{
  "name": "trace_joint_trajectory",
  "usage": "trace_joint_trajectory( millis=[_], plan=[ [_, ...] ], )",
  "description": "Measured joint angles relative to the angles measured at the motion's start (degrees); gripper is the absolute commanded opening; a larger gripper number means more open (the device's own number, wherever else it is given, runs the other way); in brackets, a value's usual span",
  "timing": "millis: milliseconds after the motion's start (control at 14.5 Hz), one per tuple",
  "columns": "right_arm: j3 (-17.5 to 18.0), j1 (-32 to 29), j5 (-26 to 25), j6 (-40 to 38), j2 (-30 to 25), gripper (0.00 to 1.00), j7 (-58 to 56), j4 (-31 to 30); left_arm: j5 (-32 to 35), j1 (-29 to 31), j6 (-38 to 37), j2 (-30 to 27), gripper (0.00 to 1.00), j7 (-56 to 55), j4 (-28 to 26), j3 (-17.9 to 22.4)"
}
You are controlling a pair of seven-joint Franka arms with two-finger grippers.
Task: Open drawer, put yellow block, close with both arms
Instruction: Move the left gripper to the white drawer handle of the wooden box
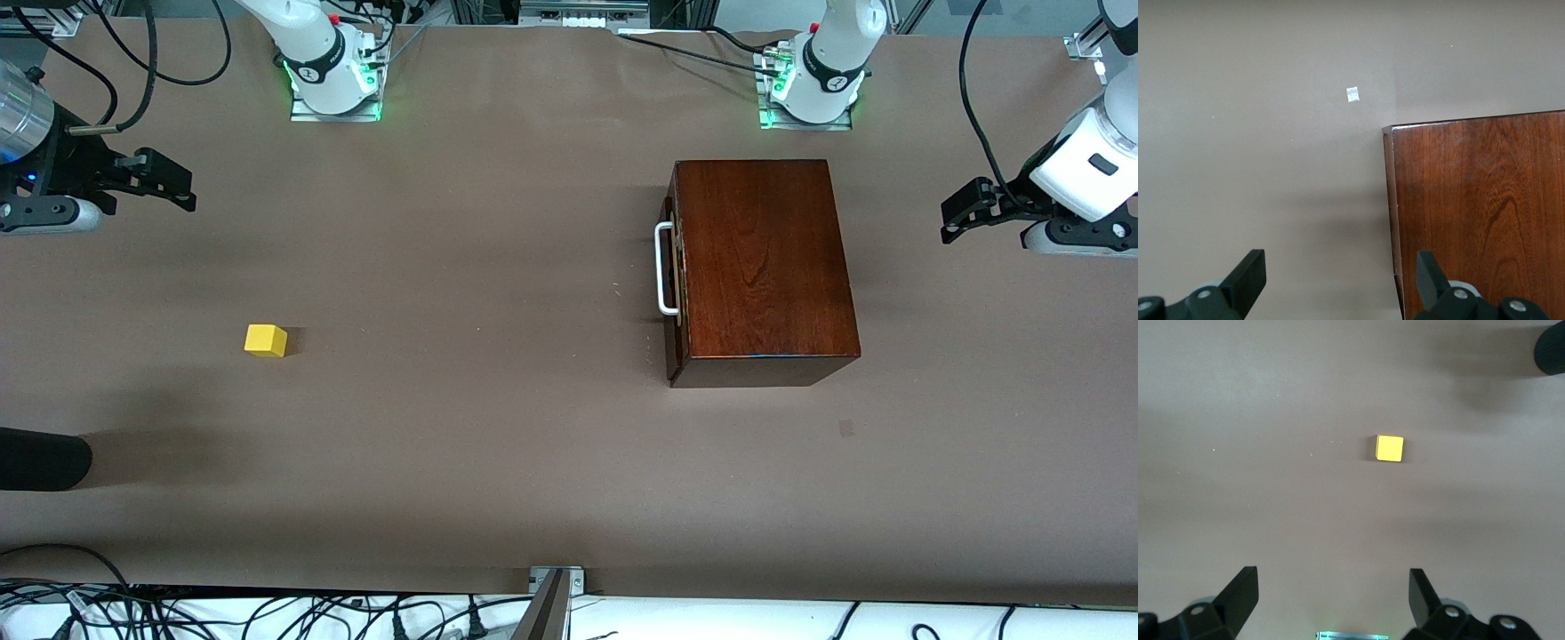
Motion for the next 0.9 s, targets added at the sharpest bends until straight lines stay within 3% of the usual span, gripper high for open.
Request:
trace_joint_trajectory(
  millis=[690, 897],
  plan=[
    [0.0, 0.0, 0.0, 0.0, 0.0, 1.00, 0.0, 0.0, 0.0, 0.0, -1.6, 0.6, 1.00, 0.0, 0.1, -0.7],
    [0.1, 0.0, 0.0, 0.0, 0.0, 1.00, 0.0, 0.0, -0.5, -0.2, -3.1, 1.5, 1.00, -0.2, 0.1, -6.6]
  ],
)
